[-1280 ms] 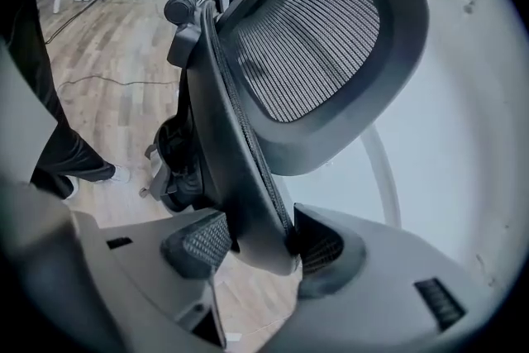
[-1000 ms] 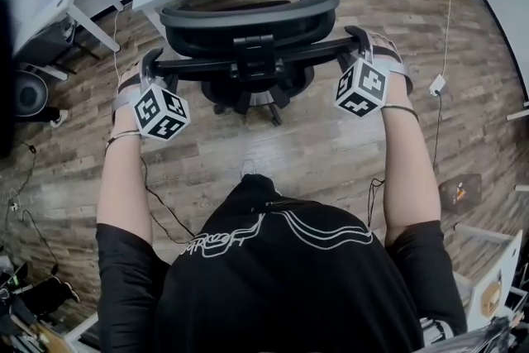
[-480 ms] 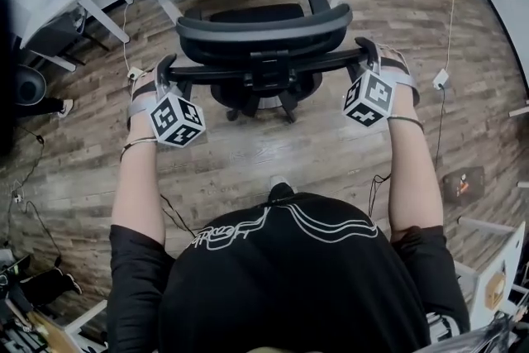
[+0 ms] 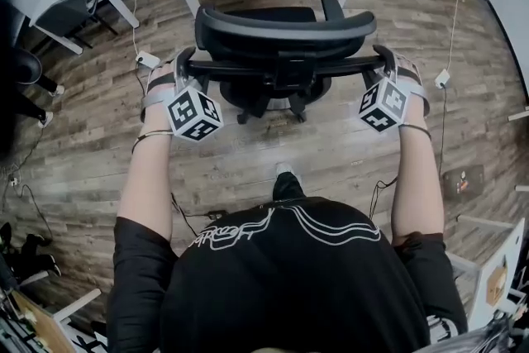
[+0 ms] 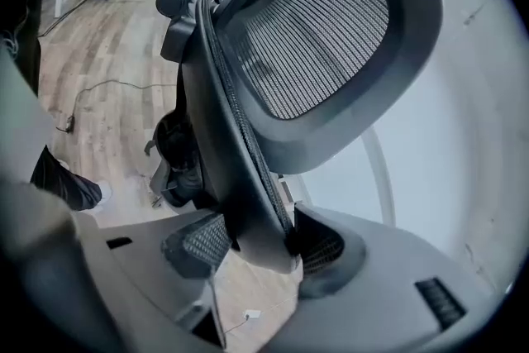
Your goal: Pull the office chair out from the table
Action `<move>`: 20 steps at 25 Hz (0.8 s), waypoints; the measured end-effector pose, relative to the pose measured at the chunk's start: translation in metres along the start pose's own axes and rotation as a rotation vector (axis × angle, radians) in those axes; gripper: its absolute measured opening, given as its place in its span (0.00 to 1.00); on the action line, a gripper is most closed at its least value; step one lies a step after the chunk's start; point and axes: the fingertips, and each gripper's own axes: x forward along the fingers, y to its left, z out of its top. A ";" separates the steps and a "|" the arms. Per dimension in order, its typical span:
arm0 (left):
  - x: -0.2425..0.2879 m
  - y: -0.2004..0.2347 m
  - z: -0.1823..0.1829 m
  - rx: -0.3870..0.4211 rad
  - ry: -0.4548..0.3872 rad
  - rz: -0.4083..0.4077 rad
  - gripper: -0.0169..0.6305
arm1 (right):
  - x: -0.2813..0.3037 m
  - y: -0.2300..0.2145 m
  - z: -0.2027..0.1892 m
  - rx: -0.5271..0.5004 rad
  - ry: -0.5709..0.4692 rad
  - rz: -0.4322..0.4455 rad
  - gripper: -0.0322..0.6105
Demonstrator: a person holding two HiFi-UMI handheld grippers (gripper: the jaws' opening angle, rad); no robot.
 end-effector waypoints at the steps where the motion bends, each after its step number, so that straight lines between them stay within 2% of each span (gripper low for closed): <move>1: -0.006 -0.003 -0.002 -0.001 -0.005 0.002 0.35 | -0.006 0.005 0.000 0.003 0.003 -0.004 0.42; 4: -0.023 -0.013 -0.008 -0.004 -0.024 0.008 0.35 | -0.021 0.016 0.001 0.015 0.010 -0.036 0.42; 9: -0.045 -0.026 -0.008 -0.007 -0.054 0.028 0.36 | -0.037 0.025 -0.004 0.072 0.017 -0.144 0.44; 14: -0.064 -0.031 -0.005 -0.003 -0.163 0.085 0.36 | -0.058 0.033 -0.008 0.075 0.046 -0.202 0.44; 16: -0.074 -0.031 -0.008 -0.048 -0.209 0.108 0.39 | -0.072 0.038 -0.009 0.100 0.054 -0.215 0.44; 20: -0.101 -0.039 -0.022 -0.128 -0.271 0.145 0.46 | -0.103 0.052 -0.011 0.241 0.024 -0.202 0.45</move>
